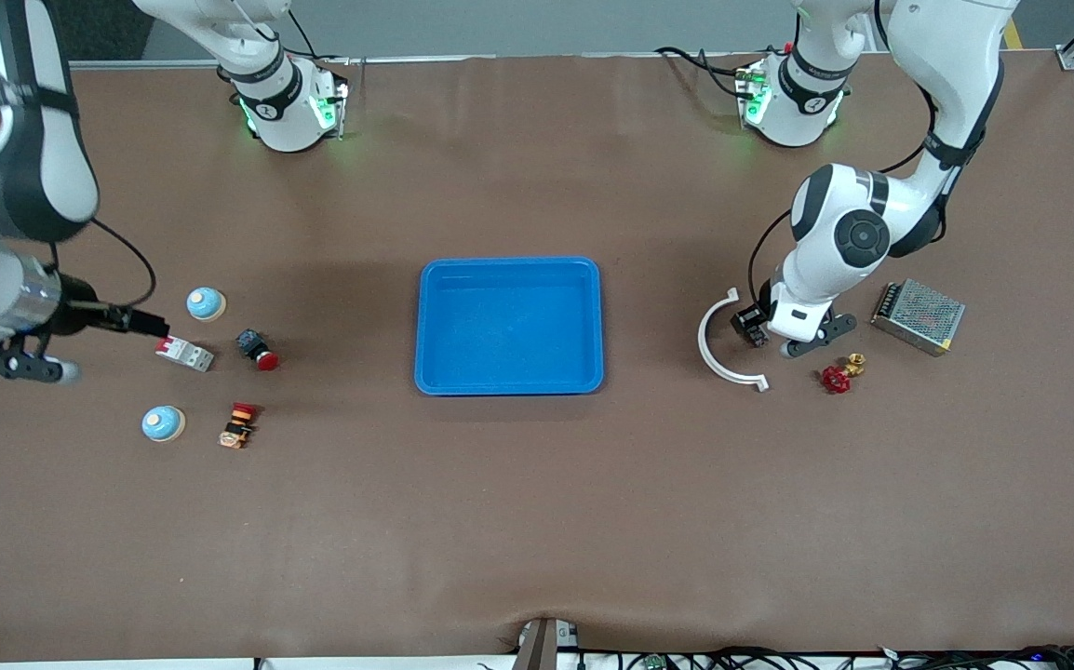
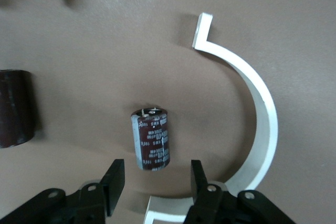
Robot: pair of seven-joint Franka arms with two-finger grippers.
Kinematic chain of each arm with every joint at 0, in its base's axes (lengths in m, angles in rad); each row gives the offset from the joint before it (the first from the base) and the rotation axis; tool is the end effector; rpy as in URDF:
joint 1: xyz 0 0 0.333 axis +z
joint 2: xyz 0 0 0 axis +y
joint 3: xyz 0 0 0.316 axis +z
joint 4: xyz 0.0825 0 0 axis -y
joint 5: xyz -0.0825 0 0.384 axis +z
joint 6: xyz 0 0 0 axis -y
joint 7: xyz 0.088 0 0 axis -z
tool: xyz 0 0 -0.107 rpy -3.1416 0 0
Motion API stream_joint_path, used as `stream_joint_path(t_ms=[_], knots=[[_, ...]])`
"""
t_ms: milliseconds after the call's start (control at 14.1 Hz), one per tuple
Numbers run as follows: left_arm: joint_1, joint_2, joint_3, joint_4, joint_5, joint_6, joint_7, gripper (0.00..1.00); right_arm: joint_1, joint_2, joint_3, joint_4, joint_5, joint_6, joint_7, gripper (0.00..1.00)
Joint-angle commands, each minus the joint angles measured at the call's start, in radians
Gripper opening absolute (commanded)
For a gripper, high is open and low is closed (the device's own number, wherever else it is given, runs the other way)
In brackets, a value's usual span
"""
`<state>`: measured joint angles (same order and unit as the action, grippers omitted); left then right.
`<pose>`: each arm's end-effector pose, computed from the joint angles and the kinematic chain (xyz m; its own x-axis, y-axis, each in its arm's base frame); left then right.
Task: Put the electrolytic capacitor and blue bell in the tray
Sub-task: 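Grasp a capacitor with the left gripper while the right gripper grasps a bell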
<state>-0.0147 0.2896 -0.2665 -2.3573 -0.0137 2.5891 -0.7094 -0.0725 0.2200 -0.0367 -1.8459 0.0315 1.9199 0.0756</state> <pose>0.4862 -0.1445 0.2068 0.8979 0.4309 -0.0904 0.4350 -0.8999 0.0302 0.5949 -0.0620 0.3950 0.9701 -0.1934 -0.1465 -0.1968 -0.9804 -0.0087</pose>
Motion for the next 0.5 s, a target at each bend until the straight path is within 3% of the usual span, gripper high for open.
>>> stream_joint_path(t_ms=[0,212,424], knots=[[0.004,0.028,-0.003,0.004,-0.005,0.032,-0.01,0.54,-0.055,0.128,0.011,0.049,-0.009,0.094,-0.014,1.0],[0.009,0.049,0.0,0.004,-0.003,0.054,-0.01,0.49,-0.093,0.275,0.011,0.184,-0.001,0.125,-0.072,1.0],[0.009,0.06,0.001,0.006,-0.003,0.057,-0.01,0.28,-0.105,0.375,0.011,0.257,-0.009,0.207,-0.108,1.0]])
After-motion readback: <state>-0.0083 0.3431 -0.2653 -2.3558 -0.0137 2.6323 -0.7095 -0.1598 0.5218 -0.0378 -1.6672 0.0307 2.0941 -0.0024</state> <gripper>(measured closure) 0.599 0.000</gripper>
